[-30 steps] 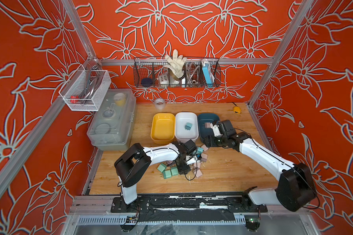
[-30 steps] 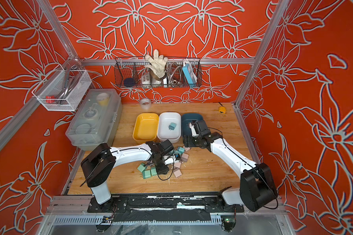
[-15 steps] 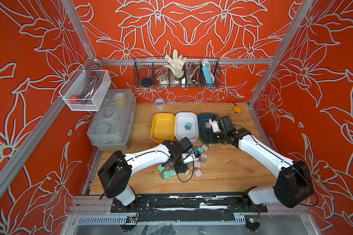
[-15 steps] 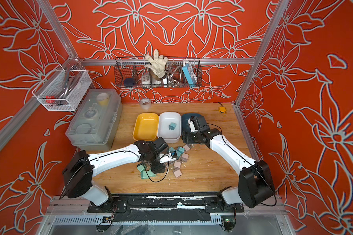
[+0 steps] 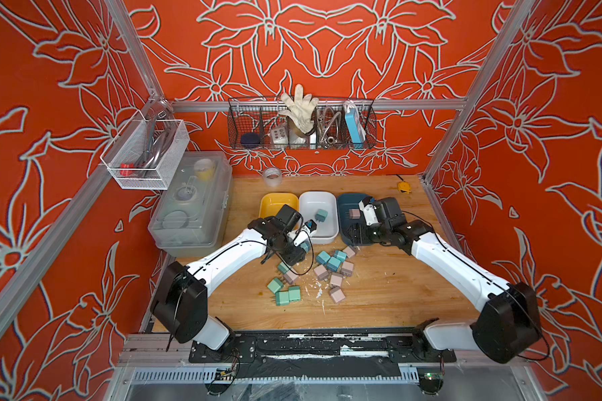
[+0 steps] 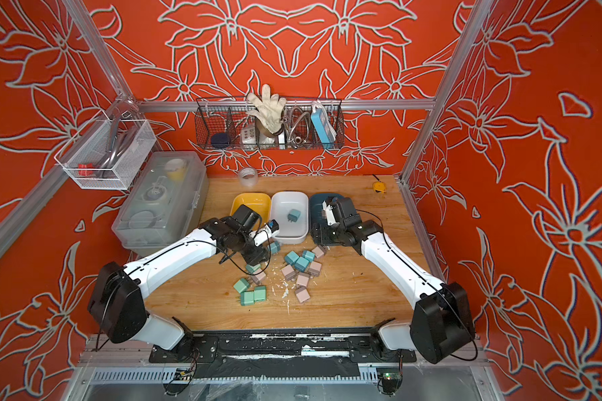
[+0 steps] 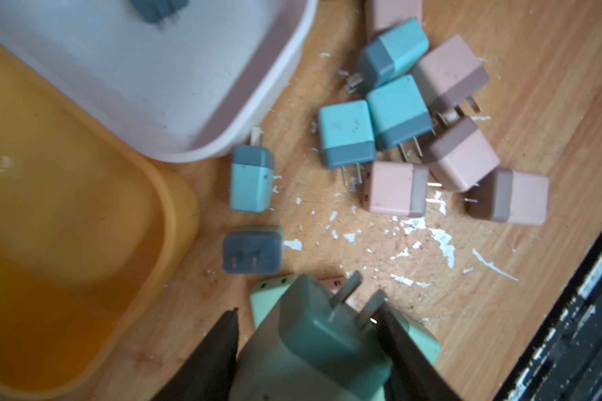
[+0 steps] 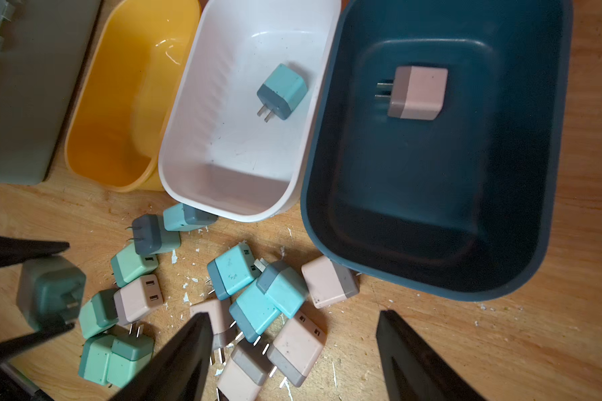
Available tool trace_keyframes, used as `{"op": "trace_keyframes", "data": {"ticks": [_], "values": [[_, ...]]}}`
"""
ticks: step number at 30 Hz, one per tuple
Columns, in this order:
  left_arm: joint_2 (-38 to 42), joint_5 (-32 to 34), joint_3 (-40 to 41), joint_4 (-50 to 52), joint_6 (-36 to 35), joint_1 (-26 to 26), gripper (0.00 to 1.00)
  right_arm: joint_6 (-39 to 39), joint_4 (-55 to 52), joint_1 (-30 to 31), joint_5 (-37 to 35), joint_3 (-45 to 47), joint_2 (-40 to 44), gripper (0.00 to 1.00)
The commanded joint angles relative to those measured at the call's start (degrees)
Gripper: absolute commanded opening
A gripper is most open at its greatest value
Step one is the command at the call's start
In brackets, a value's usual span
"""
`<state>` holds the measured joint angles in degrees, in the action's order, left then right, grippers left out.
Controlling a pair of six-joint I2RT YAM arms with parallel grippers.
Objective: Place the plugs by color into the storage box
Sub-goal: Place the plug in the storage box.
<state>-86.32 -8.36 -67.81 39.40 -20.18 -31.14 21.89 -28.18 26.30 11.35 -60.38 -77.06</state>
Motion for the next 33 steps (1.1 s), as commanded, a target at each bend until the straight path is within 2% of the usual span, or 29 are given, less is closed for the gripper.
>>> {"op": "trace_keyframes", "data": {"ticks": [1,9,16,23,30,33], "values": [[0.6,0.7,-2.3,-2.0,2.6,1.7,0.34,-1.4,-0.5,0.3,-1.5,-1.3,0.4,0.80],[-2.7,1.2,-6.8,-5.9,6.3,5.6,0.34,-1.2,1.6,0.3,-0.2,-0.8,2.0,0.80],[-8.6,1.9,-9.9,-9.5,7.9,12.0,0.34,-1.0,3.0,0.3,1.9,0.0,0.1,0.80],[-19.9,0.0,-15.2,-13.7,10.6,18.3,0.36,-0.6,4.3,0.3,2.9,0.1,-0.4,0.80],[-28.3,0.0,-20.8,-15.6,12.0,20.6,0.39,-2.7,3.6,0.3,-0.5,0.0,-0.8,0.80],[-31.4,0.7,-24.4,-15.1,12.1,21.0,0.46,-3.3,3.5,0.3,-0.9,-0.1,-1.3,0.80]]}}
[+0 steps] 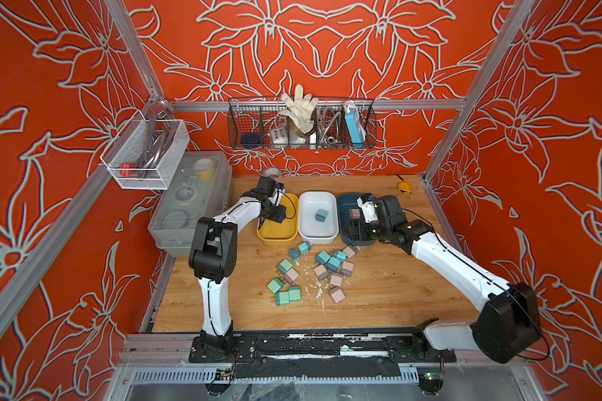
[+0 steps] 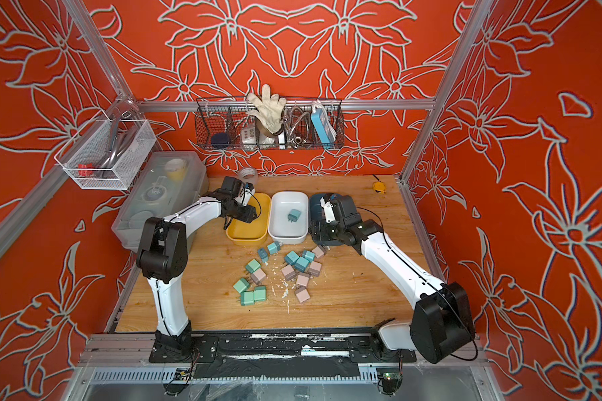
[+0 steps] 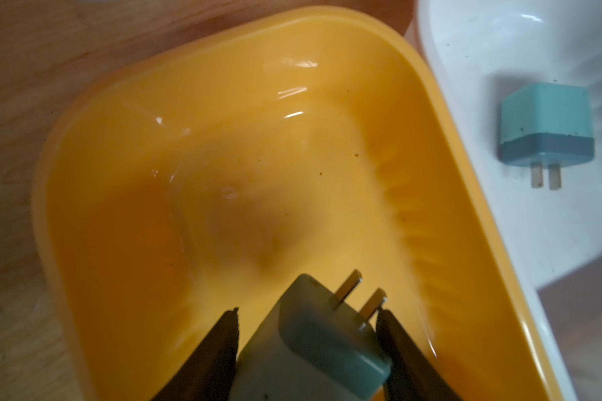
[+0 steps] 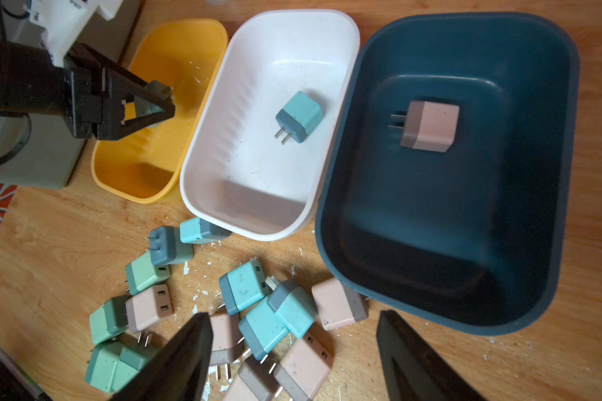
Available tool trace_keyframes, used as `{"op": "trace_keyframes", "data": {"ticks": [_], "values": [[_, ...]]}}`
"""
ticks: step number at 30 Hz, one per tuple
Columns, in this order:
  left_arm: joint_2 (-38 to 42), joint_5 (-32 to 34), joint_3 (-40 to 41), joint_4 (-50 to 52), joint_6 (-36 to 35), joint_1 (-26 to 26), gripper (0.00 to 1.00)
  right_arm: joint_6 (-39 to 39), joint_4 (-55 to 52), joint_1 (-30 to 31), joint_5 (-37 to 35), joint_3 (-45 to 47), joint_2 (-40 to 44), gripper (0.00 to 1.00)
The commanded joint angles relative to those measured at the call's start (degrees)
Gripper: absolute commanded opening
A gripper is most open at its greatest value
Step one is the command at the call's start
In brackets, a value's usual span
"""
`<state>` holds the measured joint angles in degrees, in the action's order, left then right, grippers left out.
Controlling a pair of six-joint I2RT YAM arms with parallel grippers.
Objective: Place the plugs by color into the storage box
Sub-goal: Place the plug in the storage box.
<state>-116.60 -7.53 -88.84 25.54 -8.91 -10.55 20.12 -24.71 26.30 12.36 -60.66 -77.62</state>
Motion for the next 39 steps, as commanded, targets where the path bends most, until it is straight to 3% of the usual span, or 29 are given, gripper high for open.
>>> {"op": "trace_keyframes", "data": {"ticks": [1,5,11,21,26,39], "values": [[-2.0,0.2,-4.5,-0.9,0.7,0.4,0.51,-1.6,0.2,0.3,-1.7,0.2,-0.9,0.80],[-3.3,0.1,-5.5,-1.6,0.6,0.4,0.66,-2.3,0.3,0.3,-2.1,0.2,-1.3,0.80],[-3.4,0.2,-5.5,-1.5,0.0,0.4,0.72,-2.7,0.5,0.3,-2.8,0.2,-1.8,0.80],[-1.7,-2.8,-4.5,-2.2,0.6,0.4,0.69,-2.6,0.9,0.3,-2.5,0.2,-2.5,0.80],[2.4,-6.2,-0.5,-5.2,2.2,0.1,0.68,-2.6,0.9,0.3,-2.4,0.2,-2.9,0.80],[15.1,-7.4,8.3,-7.0,0.7,-2.5,0.67,-1.9,-0.8,0.3,1.5,-1.4,-5.0,0.79]]}}
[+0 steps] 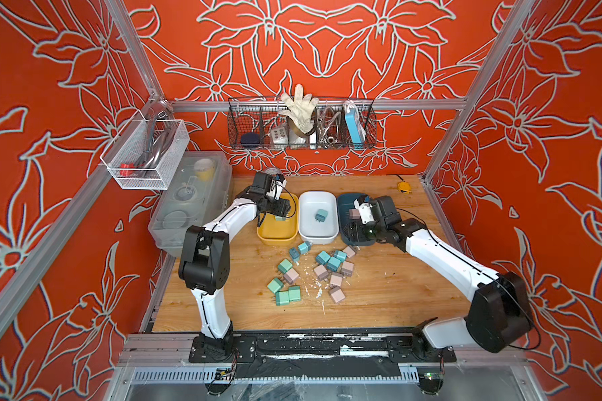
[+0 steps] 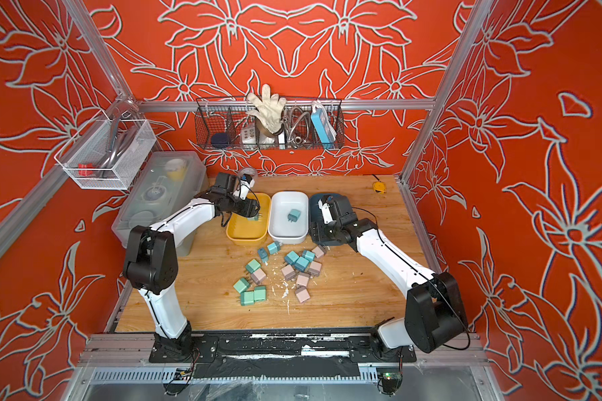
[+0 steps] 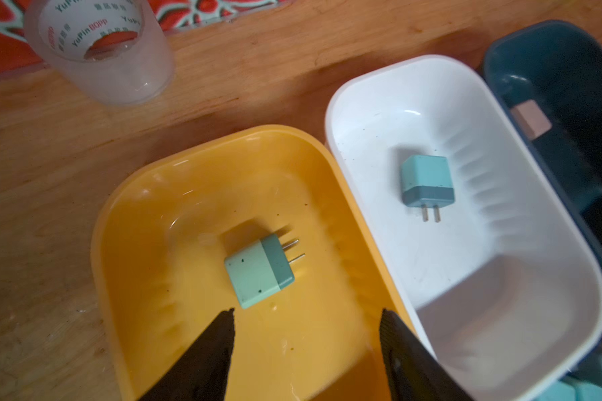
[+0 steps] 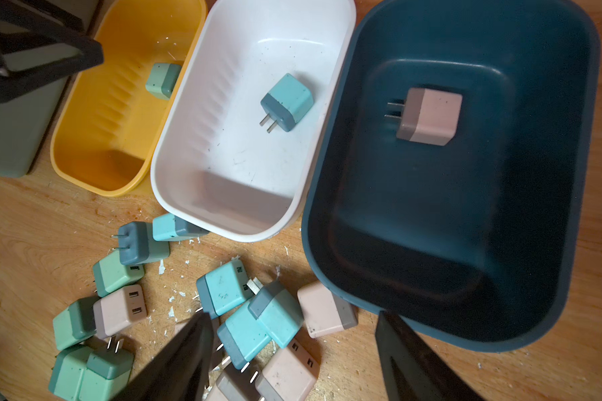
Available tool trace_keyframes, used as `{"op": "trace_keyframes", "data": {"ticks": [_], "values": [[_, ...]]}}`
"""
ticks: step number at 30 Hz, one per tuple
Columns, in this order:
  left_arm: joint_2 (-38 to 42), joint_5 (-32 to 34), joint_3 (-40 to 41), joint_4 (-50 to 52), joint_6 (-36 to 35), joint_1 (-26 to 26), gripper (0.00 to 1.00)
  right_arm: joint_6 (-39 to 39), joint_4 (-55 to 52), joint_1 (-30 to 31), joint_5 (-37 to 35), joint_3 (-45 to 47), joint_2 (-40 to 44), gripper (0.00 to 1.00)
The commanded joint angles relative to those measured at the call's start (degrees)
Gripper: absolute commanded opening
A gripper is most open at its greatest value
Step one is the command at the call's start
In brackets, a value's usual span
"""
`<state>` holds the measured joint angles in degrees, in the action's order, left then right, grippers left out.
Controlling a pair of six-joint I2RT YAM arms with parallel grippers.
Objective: Place the plugs by color into the storage box
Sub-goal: Place the plug in the storage box, then pick up the plug from the center of the board.
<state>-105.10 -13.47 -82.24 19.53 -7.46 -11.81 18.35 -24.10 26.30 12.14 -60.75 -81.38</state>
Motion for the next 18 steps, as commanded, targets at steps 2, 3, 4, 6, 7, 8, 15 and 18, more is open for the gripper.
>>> {"op": "trace_keyframes", "data": {"ticks": [2,3,4,6,7,8,15,18], "values": [[6.1,-1.7,3.8,-0.9,-1.8,-2.3,0.67,-0.2,-3.4,0.3,2.7,-2.5,-2.4,0.78],[7.4,-1.7,4.8,-0.8,-2.4,-2.9,0.67,-0.1,-4.0,0.3,3.0,-2.7,-2.8,0.78],[8.9,-1.7,6.0,-0.8,-3.2,-3.6,0.67,0.1,-4.7,0.3,3.3,-2.9,-3.2,0.78],[11.5,-2.0,7.9,-0.4,-5.0,-4.9,0.67,0.7,-5.3,0.3,3.7,-2.9,-3.4,0.77],[12.9,-2.5,8.9,-0.1,-5.8,-5.6,0.67,1.1,-5.5,0.4,3.9,-2.7,-3.4,0.77],[14.1,-3.0,9.7,0.4,-6.9,-6.1,0.67,1.6,-5.6,0.5,4.1,-2.4,-3.3,0.76],[21.1,-6.0,12.7,2.6,-10.5,-8.9,0.66,4.5,-6.7,1.4,3.3,0.6,-1.3,0.75],[22.9,-7.3,13.9,2.9,-11.5,-10.0,0.66,5.3,-7.8,2.4,1.6,2.4,-0.2,0.75]]}}
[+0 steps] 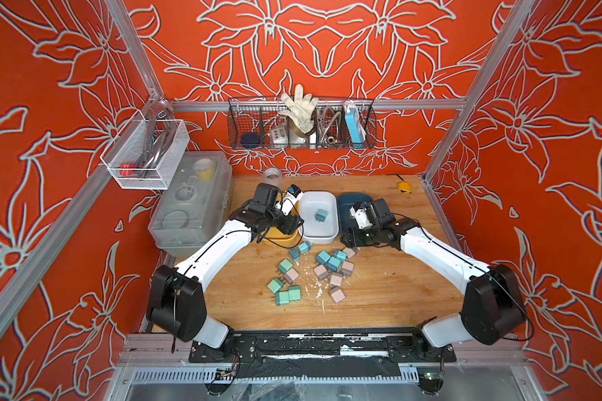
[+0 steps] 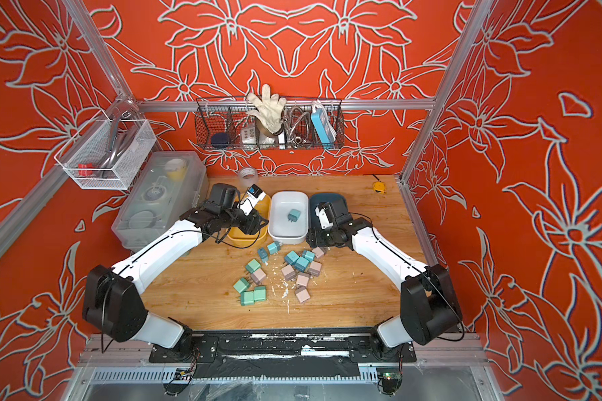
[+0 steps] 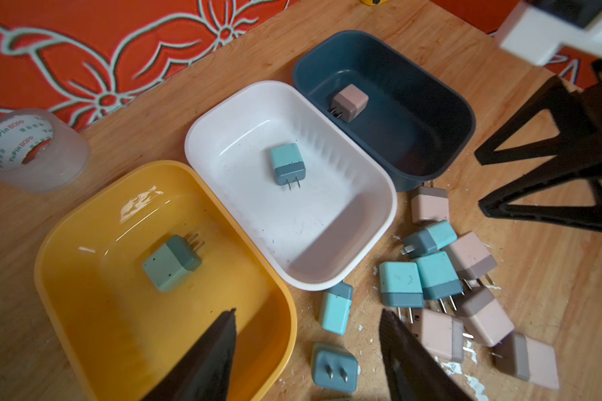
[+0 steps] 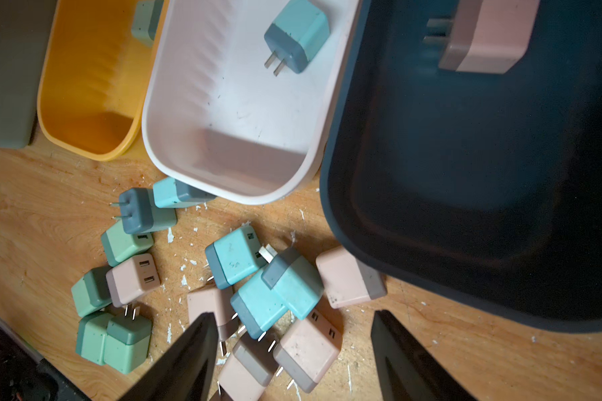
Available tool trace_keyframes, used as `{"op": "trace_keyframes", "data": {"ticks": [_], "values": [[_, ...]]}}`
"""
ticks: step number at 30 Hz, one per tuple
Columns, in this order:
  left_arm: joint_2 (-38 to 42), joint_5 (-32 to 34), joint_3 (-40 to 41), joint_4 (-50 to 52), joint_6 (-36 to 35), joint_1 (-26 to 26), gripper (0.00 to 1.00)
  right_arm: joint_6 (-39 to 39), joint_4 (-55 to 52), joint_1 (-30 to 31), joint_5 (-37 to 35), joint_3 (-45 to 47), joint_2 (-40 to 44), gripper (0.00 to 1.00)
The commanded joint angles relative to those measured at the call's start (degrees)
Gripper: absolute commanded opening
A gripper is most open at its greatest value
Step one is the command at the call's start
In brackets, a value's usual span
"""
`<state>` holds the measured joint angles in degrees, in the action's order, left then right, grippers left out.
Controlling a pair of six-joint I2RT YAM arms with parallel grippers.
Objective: Place the plugs by color into the storage box
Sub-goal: Pick up the plug from the center of the board.
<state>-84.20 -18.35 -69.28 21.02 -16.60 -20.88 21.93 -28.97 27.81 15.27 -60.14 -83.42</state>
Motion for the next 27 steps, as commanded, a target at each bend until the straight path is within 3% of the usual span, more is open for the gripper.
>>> {"op": "trace_keyframes", "data": {"ticks": [1,12,19,27], "values": [[2.5,-2.9,1.2,1.6,-2.8,-1.4,0.66,2.0,-3.3,1.2,-2.1,2.4,2.3,0.75],[8.8,-6.6,6.1,3.9,-6.3,-6.8,0.66,5.7,-5.7,3.4,-6.7,7.9,7.2,0.72],[14.8,-9.0,13.9,0.9,-8.2,-8.0,0.66,9.2,-3.5,5.6,-8.6,10.5,5.9,0.70],[14.5,-9.2,13.6,0.8,-8.8,-8.6,0.66,13.7,0.3,7.8,-11.4,12.0,3.1,0.67]]}}
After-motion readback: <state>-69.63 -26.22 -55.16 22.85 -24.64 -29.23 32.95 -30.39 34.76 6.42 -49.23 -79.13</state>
